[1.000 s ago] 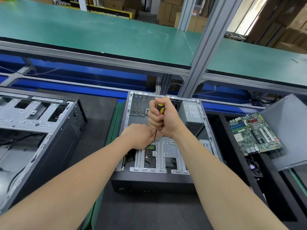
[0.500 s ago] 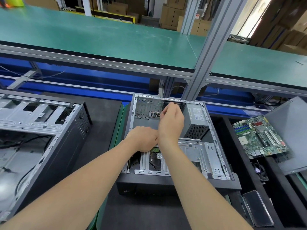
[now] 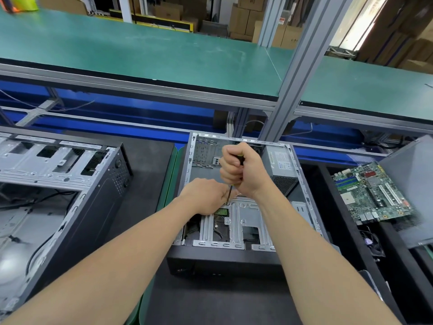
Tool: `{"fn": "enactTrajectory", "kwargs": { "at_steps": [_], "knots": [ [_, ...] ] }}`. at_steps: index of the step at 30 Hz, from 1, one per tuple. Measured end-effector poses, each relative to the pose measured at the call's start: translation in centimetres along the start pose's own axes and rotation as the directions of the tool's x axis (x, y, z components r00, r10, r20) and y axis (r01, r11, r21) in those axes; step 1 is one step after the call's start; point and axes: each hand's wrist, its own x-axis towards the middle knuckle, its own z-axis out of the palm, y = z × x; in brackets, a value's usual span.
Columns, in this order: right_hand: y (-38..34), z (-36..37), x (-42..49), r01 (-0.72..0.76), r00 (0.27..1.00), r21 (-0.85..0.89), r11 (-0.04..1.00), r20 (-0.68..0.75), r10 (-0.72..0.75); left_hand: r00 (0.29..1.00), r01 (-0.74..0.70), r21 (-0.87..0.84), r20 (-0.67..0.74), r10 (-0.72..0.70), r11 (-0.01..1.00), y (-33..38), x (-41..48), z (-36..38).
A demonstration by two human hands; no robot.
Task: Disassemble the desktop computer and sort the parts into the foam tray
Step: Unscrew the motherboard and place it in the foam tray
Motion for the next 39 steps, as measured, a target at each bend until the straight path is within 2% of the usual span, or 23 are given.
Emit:
{"fn": "enactTrajectory", "kwargs": {
  "at_steps": [4,7,9,11,14,16,18,23,27,30,32,34,36,37,39],
  "knots": [
    [-0.2,-1.1,0.1,0.004,1.000,0.093,0.996,0.006,-0.005,0.999,-0.023,0.007,-0.042,0.023,1.000,0.0,0.0,0.2],
    [0.2,-0.3,0.1,0.047,0.996,-0.047,0.998,-0.069,-0.050,1.000,0.004,0.019,-0.029,-0.003,1.000,-0.1,0.2,0.3],
    [0.6,0.7,-0.3,0.090,0.978,-0.142,0.986,-0.172,-0.114,1.000,0.022,0.010,-0.011,-0.022,1.000,-0.1,0.3,0.4],
    [0.8,1.4,-0.9,0.127,0.930,-0.156,0.980,-0.324,-0.172,1.000,0.013,-0.003,-0.012,-0.013,1.000,-0.2,0.4,0.5],
    [0.9,2.0,-1.3,0.143,0.811,-0.091,0.986,-0.559,-0.169,0.999,-0.007,-0.006,-0.037,0.007,1.000,-0.3,0.6,0.7],
    [1.1,2.5,-1.2,0.129,0.768,-0.132,0.983,-0.614,-0.183,0.999,-0.013,-0.008,-0.049,0.013,1.000,-0.3,0.5,0.7],
    [1.4,3.0,-1.2,0.151,0.797,-0.119,0.981,-0.573,-0.192,0.999,-0.006,-0.013,-0.041,0.006,1.000,-0.3,0.5,0.7],
    [1.5,1.9,-1.1,0.192,0.919,0.009,0.981,-0.351,-0.177,1.000,0.006,0.002,-0.018,-0.006,1.000,-0.1,0.4,0.5],
    [0.9,0.2,-0.4,0.116,0.986,0.029,0.993,-0.121,-0.112,1.000,0.003,0.019,-0.016,-0.003,1.000,0.0,0.3,0.3],
    [0.4,-0.3,0.2,0.020,0.997,0.010,1.000,0.080,-0.021,0.999,-0.001,0.016,-0.038,0.002,1.000,0.0,0.2,0.3],
    [0.0,-0.4,0.5,-0.028,0.987,0.004,1.000,0.159,0.027,0.999,-0.004,0.012,-0.036,0.005,1.000,-0.1,0.2,0.2],
    [-0.2,-0.3,0.7,-0.054,0.982,0.015,0.998,0.182,0.050,1.000,-0.012,0.018,-0.029,0.012,1.000,-0.1,0.2,0.2],
    [-0.3,0.0,0.6,-0.033,0.989,0.007,0.999,0.142,0.032,0.999,-0.017,0.026,-0.027,0.018,1.000,-0.2,0.1,0.2],
    [-0.2,0.2,0.4,-0.003,0.997,-0.032,0.999,0.071,0.005,0.999,-0.019,0.024,-0.025,0.020,1.000,-0.1,0.1,0.2],
    [0.2,0.9,-0.4,0.065,0.978,-0.185,0.981,-0.183,-0.099,1.000,-0.022,0.006,-0.021,0.022,1.000,-0.1,0.1,0.3]
  ]
}}
